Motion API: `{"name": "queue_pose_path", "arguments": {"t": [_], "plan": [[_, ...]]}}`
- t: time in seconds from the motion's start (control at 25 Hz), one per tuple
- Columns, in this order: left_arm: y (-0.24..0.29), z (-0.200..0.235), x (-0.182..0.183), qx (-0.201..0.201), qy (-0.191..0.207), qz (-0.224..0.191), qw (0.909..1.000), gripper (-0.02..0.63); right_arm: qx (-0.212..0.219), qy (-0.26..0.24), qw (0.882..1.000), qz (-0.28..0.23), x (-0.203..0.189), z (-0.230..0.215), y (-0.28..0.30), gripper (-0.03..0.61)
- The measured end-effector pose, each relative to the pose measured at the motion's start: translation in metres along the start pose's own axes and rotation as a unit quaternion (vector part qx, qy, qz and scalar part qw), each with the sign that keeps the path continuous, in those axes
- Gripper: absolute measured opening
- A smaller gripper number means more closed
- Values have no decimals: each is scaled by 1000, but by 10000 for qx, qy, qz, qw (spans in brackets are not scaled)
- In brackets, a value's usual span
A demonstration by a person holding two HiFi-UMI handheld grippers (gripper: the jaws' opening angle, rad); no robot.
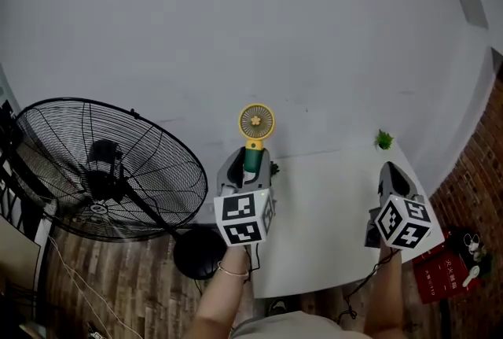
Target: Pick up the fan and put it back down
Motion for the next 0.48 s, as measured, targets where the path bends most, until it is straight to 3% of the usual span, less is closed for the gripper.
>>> {"name": "queue_pose_path", "arguments": {"t": [0.48], "plan": [[12, -2, -42, -187, -119, 471, 9986, 173, -283, 200, 9985, 421, -35, -12, 7, 0]]}}
Point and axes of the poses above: the fingertips, and each gripper's own axes: y forward along the fingers, z to its left, x out of its top, the point moved 8 cm from there along -y, backward along the fingers, and after that the axes turned 5 degrees about z, right-handed, at the moved point
